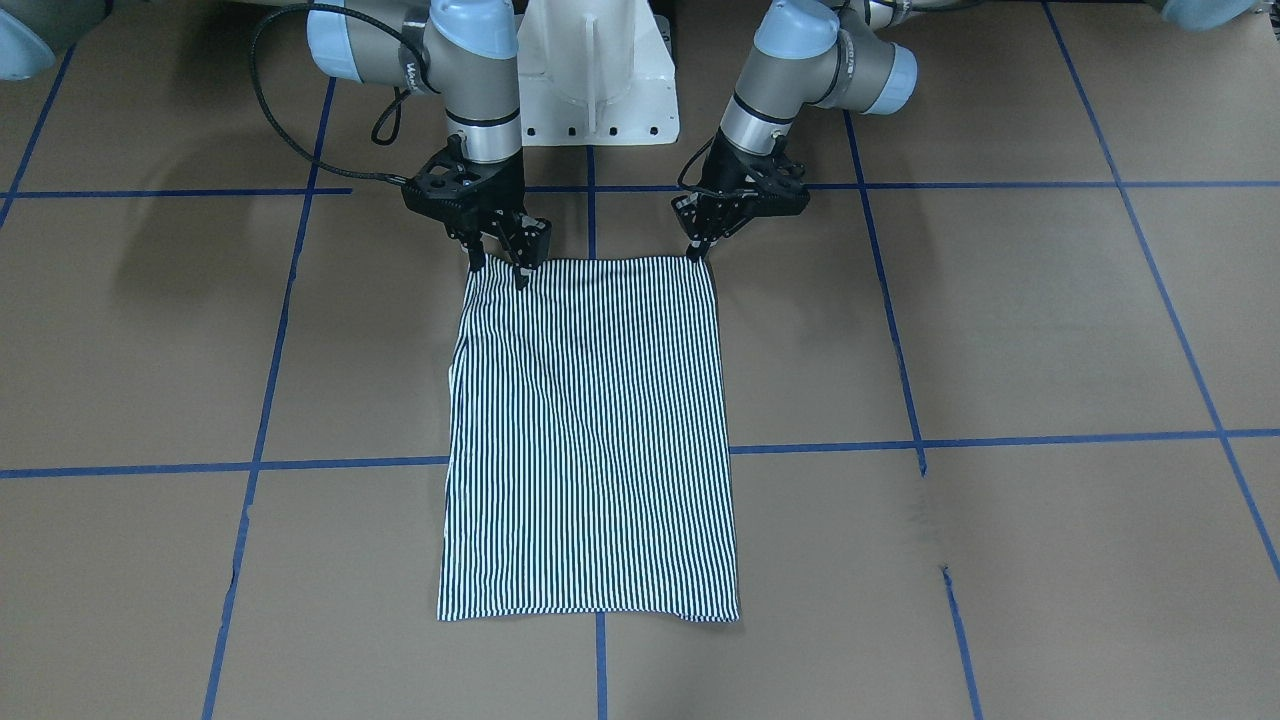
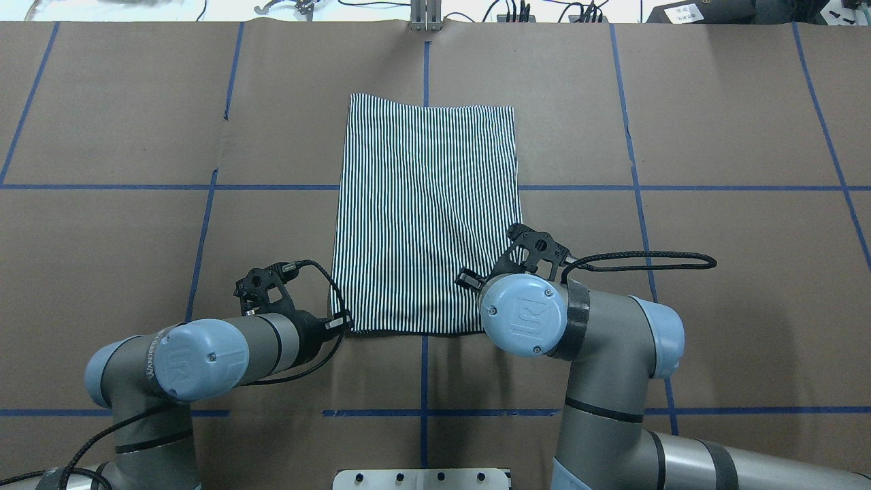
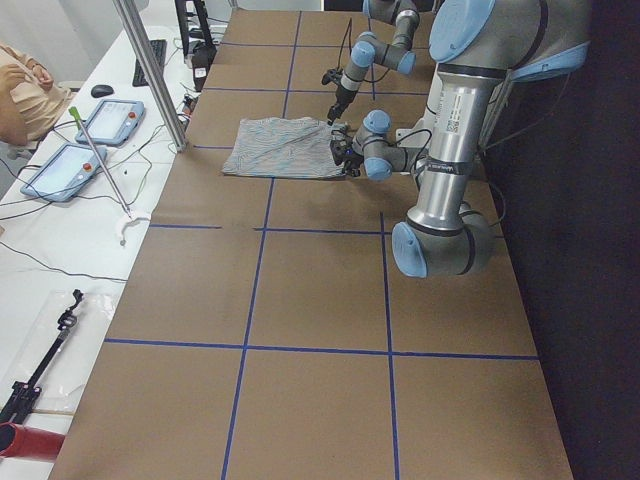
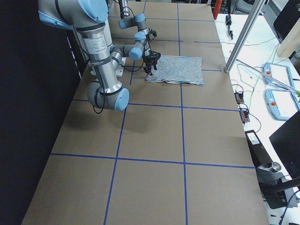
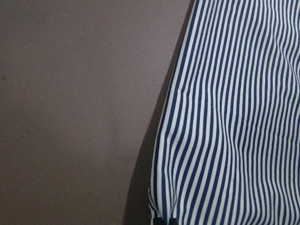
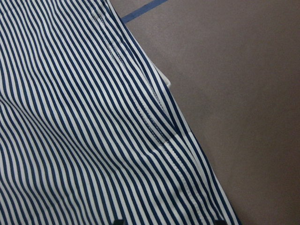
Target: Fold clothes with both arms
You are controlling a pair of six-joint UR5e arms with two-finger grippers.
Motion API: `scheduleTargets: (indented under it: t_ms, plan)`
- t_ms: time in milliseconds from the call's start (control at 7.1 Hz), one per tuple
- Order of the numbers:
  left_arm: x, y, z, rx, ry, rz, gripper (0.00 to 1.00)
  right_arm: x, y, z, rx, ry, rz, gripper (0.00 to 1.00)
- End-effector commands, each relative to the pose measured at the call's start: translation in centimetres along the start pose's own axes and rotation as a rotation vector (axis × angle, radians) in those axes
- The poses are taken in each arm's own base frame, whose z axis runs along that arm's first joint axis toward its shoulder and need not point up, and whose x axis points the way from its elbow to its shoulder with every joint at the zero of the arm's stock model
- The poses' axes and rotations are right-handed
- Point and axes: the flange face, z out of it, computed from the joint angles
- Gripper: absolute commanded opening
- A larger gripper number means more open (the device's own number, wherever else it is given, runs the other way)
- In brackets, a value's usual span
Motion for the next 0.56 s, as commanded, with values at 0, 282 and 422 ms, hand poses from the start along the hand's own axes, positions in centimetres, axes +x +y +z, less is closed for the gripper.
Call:
scheduleTargets:
  t_ms: [0, 282, 422]
  plan:
    - [0.0, 0.0, 0.0, 0.000, 0.001, 0.000, 0.00, -2.9, 1.1, 1.8, 0.008, 0.024, -0.017, 0.71]
    - [0.0, 0.0, 0.0, -0.001, 0.002, 0.000, 0.00, -2.2, 1.2, 3.1, 0.008, 0.062, -0.034, 0.70]
    - [0.0, 0.0, 0.0, 0.000, 0.002, 0.000, 0.00, -2.3, 1.3, 2.9, 0.009, 0.079, -0.040, 0.70]
